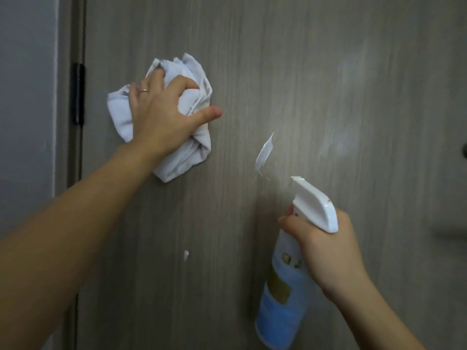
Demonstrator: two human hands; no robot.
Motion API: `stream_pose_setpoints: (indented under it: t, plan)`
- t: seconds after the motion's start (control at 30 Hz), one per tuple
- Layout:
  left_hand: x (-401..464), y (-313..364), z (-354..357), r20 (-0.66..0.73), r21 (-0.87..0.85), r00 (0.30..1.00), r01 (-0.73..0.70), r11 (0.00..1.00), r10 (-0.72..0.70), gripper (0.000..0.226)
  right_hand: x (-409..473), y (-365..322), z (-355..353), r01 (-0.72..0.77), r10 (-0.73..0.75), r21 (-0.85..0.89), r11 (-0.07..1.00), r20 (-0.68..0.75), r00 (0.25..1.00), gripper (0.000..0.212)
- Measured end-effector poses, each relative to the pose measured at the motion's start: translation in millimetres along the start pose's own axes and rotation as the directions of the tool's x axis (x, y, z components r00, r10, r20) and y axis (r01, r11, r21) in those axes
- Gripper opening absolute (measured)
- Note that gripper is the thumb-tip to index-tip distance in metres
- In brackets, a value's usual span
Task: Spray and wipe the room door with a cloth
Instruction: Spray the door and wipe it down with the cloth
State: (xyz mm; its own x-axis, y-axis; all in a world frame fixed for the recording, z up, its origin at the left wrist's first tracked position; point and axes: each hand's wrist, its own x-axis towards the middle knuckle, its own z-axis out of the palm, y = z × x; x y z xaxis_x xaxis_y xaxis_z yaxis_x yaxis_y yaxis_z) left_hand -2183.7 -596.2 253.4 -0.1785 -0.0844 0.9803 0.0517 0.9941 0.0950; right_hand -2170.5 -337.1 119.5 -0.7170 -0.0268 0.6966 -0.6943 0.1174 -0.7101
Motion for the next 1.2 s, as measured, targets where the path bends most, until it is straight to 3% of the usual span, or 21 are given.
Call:
stream_pose_setpoints:
  t: [0.27,0.37,0.47,0.63,0.83,0.93,1.07,1.2]
  plan:
    - [-27.5,-7.3,9.0,0.038,-0.058,0.996,-0.074,0.996,0.076,0.057,0.5,-8.5,2.9,0.155,-0.157,-0.092,0.984,-0.018,0.987,0.02]
    - [-26.8,-12.1,8.5,0.021,-0.117,0.993,-0.116,0.986,0.12,0.042,4.4,-10.7,4.7,0.154,-0.161,-0.104,0.983,-0.069,0.985,0.026]
    - [-27.8,-12.5,9.9,-0.028,-0.162,0.99,-0.138,0.977,0.136,0.03,6.3,-13.2,3.7,0.152,-0.159,-0.069,0.986,-0.125,0.979,0.017]
    - [-24.0,-11.9,9.7,-0.023,-0.192,0.994,-0.11,0.975,0.108,0.03,-5.0,-15.9,-8.3,0.123,-0.128,-0.06,0.991,-0.094,0.987,0.01]
    - [-21.5,9.0,17.0,-0.091,-0.179,0.996,-0.016,0.984,0.0,0.035,-15.5,-17.2,-25.6,0.076,-0.084,-0.067,0.995,-0.12,0.989,0.007]
    - [-23.3,40.6,24.0,-0.082,-0.299,0.993,-0.107,0.948,0.086,0.042,-16.6,-17.7,-34.3,0.079,-0.089,-0.078,0.994,-0.142,0.986,0.01]
    - [-29.5,68.9,41.2,-0.047,-0.099,0.983,-0.181,0.978,0.177,0.073,-18.4,-16.1,-43.6,0.074,-0.088,-0.097,0.993,-0.152,0.984,0.009]
    - [-32.1,63.6,48.1,-0.08,-0.002,0.971,-0.226,0.974,0.225,0.086,-20.8,-12.3,-49.1,0.057,-0.071,-0.099,0.993,-0.152,0.986,0.009]
